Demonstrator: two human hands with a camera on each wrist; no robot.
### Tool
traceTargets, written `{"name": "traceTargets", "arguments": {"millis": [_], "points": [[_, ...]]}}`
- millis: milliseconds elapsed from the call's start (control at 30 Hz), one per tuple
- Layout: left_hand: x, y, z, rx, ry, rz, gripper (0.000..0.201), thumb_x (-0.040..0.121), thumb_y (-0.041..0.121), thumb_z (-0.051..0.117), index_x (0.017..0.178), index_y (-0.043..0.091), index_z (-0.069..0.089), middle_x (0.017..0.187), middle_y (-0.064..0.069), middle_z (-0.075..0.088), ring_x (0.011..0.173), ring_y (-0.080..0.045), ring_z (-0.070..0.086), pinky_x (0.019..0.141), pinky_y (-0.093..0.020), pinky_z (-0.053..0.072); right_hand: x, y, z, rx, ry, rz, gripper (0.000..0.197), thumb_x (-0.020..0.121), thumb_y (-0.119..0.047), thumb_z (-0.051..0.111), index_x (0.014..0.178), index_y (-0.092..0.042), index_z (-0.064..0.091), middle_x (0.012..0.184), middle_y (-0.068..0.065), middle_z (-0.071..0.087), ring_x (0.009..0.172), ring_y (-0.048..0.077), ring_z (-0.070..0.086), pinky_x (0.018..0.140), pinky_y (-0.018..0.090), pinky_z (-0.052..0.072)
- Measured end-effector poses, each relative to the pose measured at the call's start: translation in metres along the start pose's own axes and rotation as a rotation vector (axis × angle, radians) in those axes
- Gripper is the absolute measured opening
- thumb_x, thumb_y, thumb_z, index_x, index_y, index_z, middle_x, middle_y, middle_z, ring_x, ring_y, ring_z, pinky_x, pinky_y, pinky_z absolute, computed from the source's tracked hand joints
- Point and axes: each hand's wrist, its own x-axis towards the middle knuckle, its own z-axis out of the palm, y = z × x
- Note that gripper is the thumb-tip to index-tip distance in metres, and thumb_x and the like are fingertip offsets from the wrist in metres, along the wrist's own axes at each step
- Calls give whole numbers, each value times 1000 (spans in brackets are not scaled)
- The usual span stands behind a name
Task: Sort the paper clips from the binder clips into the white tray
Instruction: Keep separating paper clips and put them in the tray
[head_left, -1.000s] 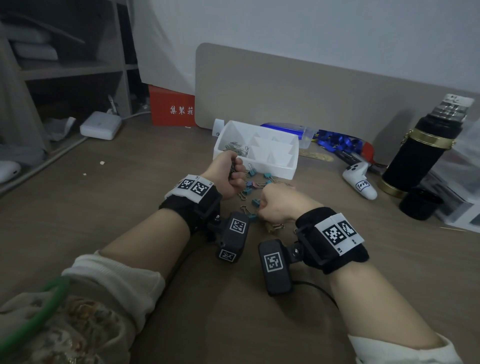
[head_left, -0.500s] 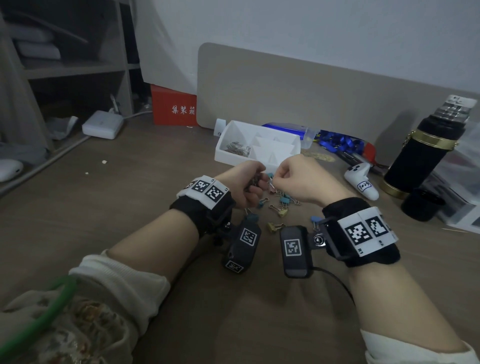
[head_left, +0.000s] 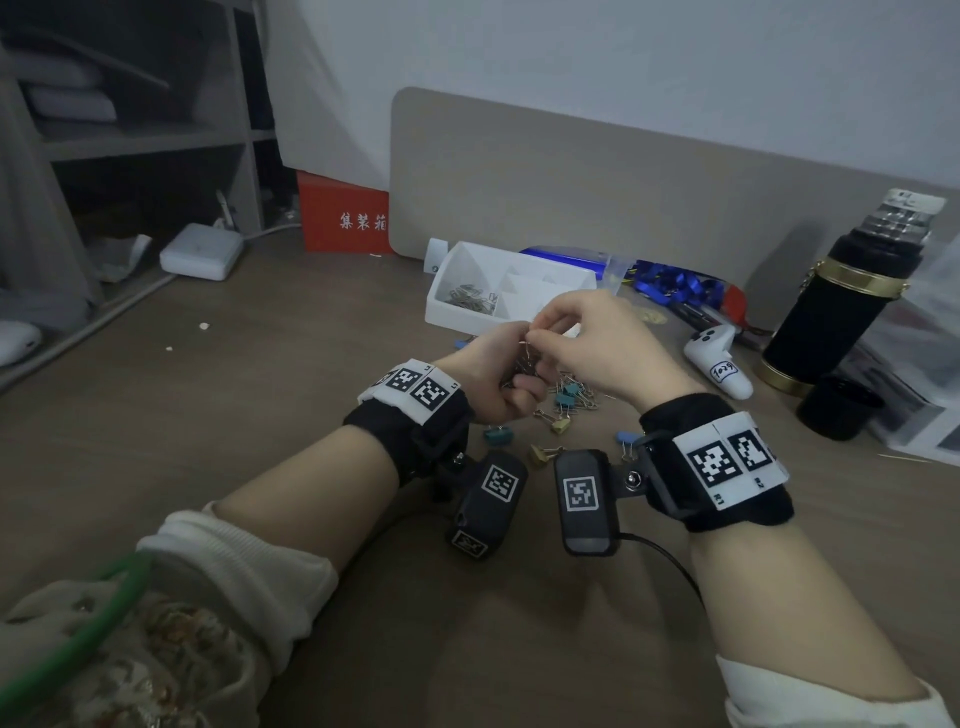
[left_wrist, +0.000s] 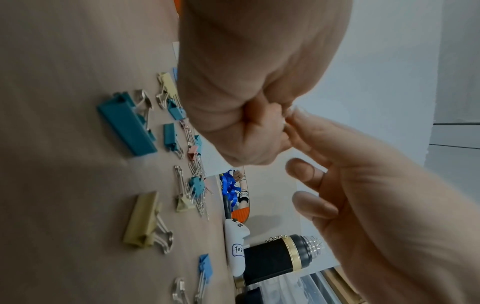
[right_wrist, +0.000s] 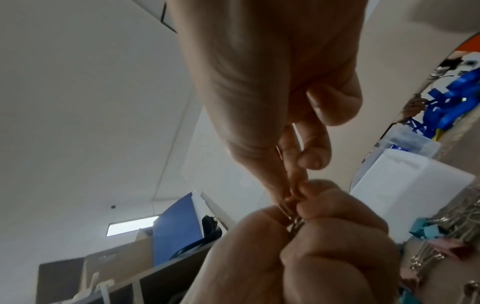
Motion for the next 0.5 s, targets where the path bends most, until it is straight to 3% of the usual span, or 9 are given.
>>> {"name": "traceTargets", "arguments": {"millis": [100,200,300,400,500], "points": [[-2,-1,-1,-72,20,-10,39,96,35,36,63,16,45,52,5,39,33,-6,26,28,-14,15,2,10,-6,0,89,23,8,90,-26,62,92,-22,68,86,-9,66,81,3,59,61,15,41],[-2,-1,-1,-82,51,18,37,96,32,37,63,16,43,50,5,38,32,-6,26,27,-14,14,3,28,-8,5,69,129,7,92,-24,60,90,-19,66,86,-7,62,79,7,56,61,18,39],[-2,-1,1,-57,58,40,33,95,25,38,63,18,41,48,7,35,31,-5,25,26,-14,14,6,47,-2,-17,-28,250,6,89,-21,64,83,-20,66,86,-6,63,83,13,60,71,26,45],[-1,-1,2,-40,71,53,33,96,22,37,63,20,39,45,8,33,30,-3,24,26,-13,12,6,59,5,-7,-82,317,4,86,-17,67,89,-21,66,93,-2,65,79,12,59,63,23,43],[0,-2,2,-43,86,67,35,98,24,37,63,20,39,44,9,33,29,-2,24,26,-12,11,6,66,9,-10,-102,334,18,87,-16,67,103,-20,64,92,-4,61,73,7,55,58,21,39]]}}
